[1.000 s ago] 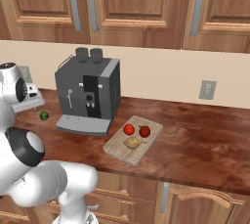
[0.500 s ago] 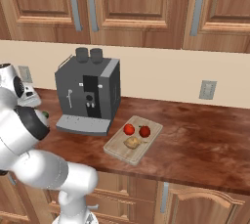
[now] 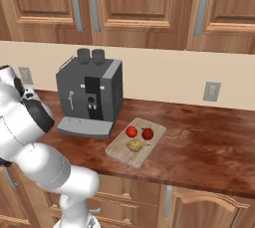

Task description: Place the avocado, onion, tomato, and bell pepper on the cutting board.

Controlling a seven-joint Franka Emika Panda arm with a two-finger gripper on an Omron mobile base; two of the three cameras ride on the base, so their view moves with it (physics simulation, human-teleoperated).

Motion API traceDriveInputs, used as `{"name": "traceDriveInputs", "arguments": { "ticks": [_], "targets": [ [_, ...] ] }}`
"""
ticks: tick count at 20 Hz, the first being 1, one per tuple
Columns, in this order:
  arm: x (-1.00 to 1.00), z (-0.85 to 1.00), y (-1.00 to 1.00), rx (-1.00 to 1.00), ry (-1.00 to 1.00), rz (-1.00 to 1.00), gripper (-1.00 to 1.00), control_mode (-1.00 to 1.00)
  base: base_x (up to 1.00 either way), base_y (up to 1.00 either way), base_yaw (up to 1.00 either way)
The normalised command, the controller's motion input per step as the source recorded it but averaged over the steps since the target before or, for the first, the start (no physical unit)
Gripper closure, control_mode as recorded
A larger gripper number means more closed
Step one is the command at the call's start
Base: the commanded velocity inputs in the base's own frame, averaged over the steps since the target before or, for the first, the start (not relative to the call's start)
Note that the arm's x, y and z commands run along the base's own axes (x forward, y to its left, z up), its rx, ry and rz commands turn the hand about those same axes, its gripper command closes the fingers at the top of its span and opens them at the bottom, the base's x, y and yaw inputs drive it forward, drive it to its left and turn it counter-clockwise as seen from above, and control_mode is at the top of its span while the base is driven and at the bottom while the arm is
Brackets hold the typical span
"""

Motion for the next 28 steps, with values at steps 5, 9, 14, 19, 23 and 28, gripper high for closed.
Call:
{"name": "traceDriveInputs", "arguments": {
  "ticks": [5, 9, 14, 19, 23, 28],
  "targets": [
    [0.26, -0.14, 0.0, 0.0, 0.0, 0.0, -1.0, -1.0, 0.0, 0.0, 0.0],
    [0.1, -0.06, 0.0, 0.0, 0.0, 0.0, -1.0, -1.0, 0.0, 0.0, 0.0],
    [0.13, -0.02, 0.0, -0.01, 0.0, 0.0, -1.0, -1.0, 0.0, 0.0, 0.0],
    [0.21, -0.05, 0.0, -0.01, 0.0, 0.0, -1.0, -1.0, 0.0, 0.0, 0.0],
    [0.21, -0.12, 0.0, -0.02, 0.0, 0.0, -1.0, -1.0, 0.0, 0.0, 0.0],
    [0.14, -0.16, 0.05, -0.05, 0.0, 0.0, -1.0, -1.0, 0.0, 0.0, 0.0]
  ]
}}
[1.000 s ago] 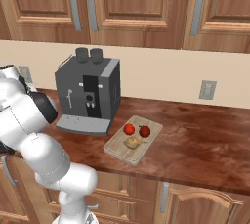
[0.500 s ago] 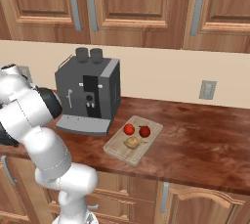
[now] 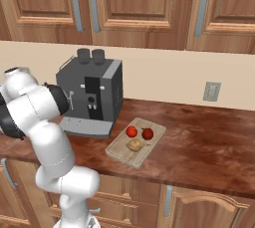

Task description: Place the avocado, onion, tomato, and bell pepper on the cutting board.

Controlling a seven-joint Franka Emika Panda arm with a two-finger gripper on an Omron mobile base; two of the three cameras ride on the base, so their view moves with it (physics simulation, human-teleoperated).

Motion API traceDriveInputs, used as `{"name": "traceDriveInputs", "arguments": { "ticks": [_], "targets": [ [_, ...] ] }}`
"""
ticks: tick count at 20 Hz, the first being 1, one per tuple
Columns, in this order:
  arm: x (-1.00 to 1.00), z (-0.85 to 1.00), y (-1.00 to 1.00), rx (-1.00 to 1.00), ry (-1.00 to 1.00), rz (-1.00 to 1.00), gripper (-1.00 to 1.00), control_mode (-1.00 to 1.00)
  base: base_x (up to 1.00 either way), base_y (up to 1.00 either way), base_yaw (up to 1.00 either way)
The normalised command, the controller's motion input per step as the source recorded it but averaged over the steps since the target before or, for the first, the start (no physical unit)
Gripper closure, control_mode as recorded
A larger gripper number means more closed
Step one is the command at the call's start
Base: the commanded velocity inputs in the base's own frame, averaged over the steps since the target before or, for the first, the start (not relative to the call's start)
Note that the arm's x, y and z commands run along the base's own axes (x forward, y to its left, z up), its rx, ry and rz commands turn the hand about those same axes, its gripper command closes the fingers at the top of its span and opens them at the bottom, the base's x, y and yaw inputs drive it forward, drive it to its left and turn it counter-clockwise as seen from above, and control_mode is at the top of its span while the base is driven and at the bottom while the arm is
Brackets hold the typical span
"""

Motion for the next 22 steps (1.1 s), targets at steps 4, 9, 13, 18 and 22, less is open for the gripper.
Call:
{"name": "traceDriveInputs", "arguments": {
  "ticks": [4, 9, 13, 18, 22],
  "targets": [
    [0.09, -0.13, 0.11, -0.07, 0.0, 0.0, -1.0, -1.0, 0.0, 0.0, 0.0],
    [0.15, -0.08, 0.03, -0.04, 0.0, 0.0, -1.0, -1.0, 0.0, 0.0, 0.0],
    [0.25, -0.12, 0.06, -0.04, 0.0, 0.0, -1.0, -1.0, 0.0, 0.0, 0.0],
    [0.19, -0.13, 0.08, -0.05, 0.0, 0.0, -1.0, -1.0, 0.0, 0.0, 0.0],
    [0.22, -0.08, 0.08, -0.04, 0.0, 0.0, -1.0, -1.0, 0.0, 0.0, 0.0]
  ]
}}
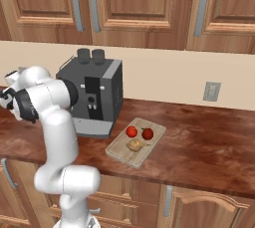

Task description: Place the avocado, onion, tomato, and bell pepper on the cutting board.

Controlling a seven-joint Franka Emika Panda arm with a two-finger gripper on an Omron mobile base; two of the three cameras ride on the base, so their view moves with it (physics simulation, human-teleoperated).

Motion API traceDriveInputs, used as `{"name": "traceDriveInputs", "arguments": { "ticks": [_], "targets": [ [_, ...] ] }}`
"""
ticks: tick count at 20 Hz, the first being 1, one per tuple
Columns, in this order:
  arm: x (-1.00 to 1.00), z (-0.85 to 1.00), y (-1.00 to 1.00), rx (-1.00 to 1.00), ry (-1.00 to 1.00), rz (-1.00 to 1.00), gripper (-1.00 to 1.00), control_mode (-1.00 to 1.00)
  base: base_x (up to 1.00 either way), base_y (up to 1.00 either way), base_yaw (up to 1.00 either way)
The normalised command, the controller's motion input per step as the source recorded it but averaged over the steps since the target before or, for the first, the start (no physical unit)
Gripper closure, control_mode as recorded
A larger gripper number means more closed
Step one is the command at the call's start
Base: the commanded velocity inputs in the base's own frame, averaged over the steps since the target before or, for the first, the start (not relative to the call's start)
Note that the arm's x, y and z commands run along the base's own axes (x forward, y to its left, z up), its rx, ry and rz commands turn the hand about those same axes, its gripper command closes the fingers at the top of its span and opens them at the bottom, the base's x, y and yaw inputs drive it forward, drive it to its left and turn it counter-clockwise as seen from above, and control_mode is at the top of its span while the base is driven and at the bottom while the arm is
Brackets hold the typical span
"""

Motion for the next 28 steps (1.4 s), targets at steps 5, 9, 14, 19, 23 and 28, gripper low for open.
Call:
{"name": "traceDriveInputs", "arguments": {
  "ticks": [5, 9, 14, 19, 23, 28],
  "targets": [
    [0.29, -0.04, 0.03, -0.01, 0.0, 0.0, -1.0, -1.0, 0.0, 0.0, 0.0],
    [0.29, -0.14, 0.0, -0.01, 0.0, 0.0, -1.0, -1.0, 0.0, 0.0, 0.0],
    [0.27, -0.17, 0.02, 0.0, 0.0, 0.0, -1.0, -1.0, 0.0, 0.0, 0.0],
    [0.17, -0.16, 0.02, 0.0, 0.01, 0.0, -1.0, -1.0, 0.0, 0.0, 0.0],
    [0.05, -0.17, 0.0, 0.0, 0.01, 0.0, -1.0, -1.0, 0.0, 0.0, 0.0],
    [0.0, -0.17, 0.0, 0.0, 0.01, 0.0, -1.0, -1.0, 0.0, 0.0, 0.0]
  ]
}}
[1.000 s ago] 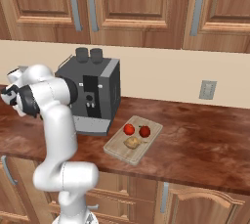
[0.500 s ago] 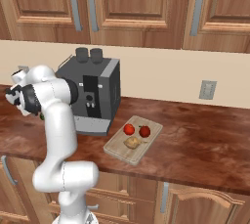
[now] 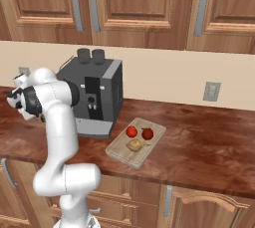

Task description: Place the avocado, onion, tomato, and bell pepper on the cutting board.

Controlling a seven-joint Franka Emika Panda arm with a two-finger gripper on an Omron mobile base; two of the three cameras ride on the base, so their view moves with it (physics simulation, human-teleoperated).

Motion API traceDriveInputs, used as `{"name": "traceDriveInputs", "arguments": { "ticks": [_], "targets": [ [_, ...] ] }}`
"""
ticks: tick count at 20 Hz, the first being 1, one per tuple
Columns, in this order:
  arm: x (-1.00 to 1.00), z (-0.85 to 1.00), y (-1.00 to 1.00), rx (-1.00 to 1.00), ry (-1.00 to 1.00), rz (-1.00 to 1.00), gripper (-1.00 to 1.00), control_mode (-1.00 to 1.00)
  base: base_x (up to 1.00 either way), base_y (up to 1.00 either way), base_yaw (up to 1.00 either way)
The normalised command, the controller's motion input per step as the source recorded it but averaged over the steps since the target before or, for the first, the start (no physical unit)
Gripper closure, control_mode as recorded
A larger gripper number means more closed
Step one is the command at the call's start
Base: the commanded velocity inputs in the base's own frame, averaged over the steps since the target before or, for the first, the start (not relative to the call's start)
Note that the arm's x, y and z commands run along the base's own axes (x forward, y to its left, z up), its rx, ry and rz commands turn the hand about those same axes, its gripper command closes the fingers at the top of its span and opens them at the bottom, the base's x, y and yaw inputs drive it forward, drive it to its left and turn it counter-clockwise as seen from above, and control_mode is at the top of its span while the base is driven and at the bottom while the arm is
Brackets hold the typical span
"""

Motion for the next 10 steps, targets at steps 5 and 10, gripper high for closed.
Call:
{"name": "traceDriveInputs", "arguments": {
  "ticks": [5, 10],
  "targets": [
    [0.0, -0.15, 0.0, 0.0, 0.01, 0.0, -1.0, -1.0, 0.0, 0.0, 0.0],
    [0.0, -0.15, 0.0, 0.0, 0.0, 0.0, -1.0, -1.0, 0.0, 0.0, 0.0]
  ]
}}
